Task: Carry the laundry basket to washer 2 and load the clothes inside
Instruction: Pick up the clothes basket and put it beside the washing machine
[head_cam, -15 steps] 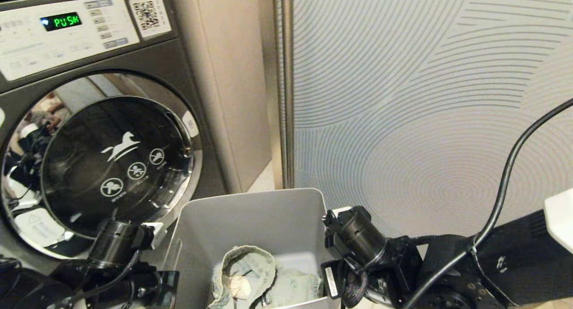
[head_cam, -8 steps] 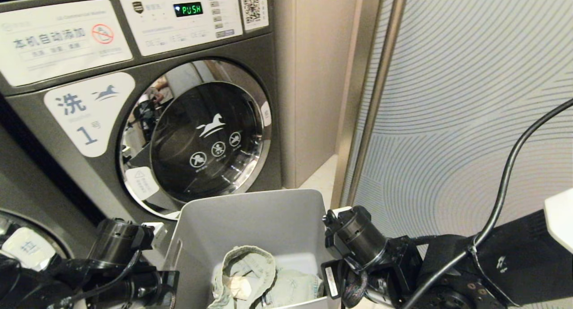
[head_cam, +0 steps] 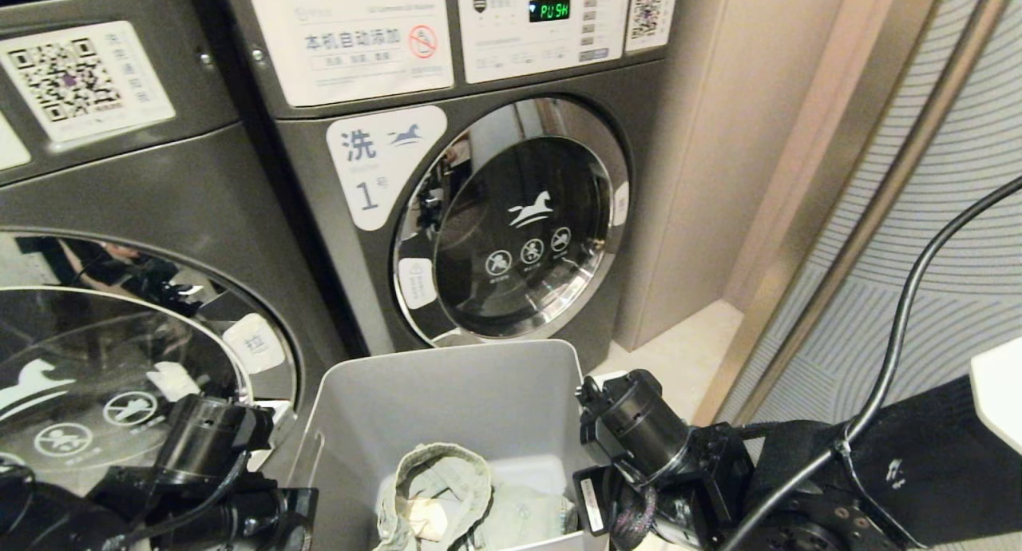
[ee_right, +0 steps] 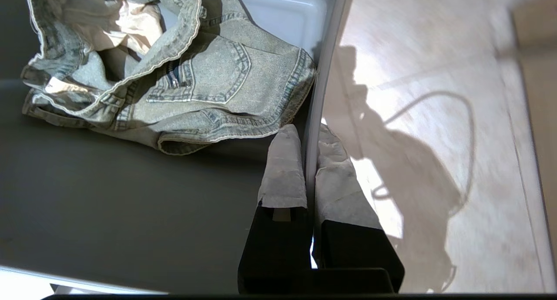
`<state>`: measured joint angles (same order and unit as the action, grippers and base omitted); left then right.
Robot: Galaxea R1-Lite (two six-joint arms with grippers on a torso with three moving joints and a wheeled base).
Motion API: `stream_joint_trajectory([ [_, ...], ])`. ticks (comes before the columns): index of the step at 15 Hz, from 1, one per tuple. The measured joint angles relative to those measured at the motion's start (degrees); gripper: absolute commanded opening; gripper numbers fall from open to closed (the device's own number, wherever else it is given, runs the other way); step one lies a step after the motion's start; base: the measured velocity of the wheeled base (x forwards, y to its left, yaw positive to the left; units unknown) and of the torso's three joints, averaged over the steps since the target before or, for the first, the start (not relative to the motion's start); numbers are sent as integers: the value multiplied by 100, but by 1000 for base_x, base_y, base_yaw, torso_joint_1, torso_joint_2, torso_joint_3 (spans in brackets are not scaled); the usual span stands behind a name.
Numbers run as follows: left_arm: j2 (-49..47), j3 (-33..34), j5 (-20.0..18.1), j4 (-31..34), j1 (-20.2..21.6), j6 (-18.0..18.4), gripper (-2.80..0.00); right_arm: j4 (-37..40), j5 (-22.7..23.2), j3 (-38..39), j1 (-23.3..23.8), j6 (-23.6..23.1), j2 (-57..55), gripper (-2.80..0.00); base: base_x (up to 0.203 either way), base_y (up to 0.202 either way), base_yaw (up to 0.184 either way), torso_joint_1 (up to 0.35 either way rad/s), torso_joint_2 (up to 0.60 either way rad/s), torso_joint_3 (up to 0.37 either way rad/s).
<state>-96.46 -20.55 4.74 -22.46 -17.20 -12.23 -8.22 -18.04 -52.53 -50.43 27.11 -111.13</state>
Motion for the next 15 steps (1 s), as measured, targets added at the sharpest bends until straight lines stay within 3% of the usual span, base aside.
stream_joint_trajectory([
  [12, 52, 82, 18, 0, 1, 2, -280, 0, -4, 24, 0, -44, 27, -280, 2, -9, 172, 2, 1, 0],
  [15, 46, 113, 27, 3, 6, -6, -280, -2, -6, 38, -6, -63, 27, -280, -1, -4, 62, 1, 4, 2],
])
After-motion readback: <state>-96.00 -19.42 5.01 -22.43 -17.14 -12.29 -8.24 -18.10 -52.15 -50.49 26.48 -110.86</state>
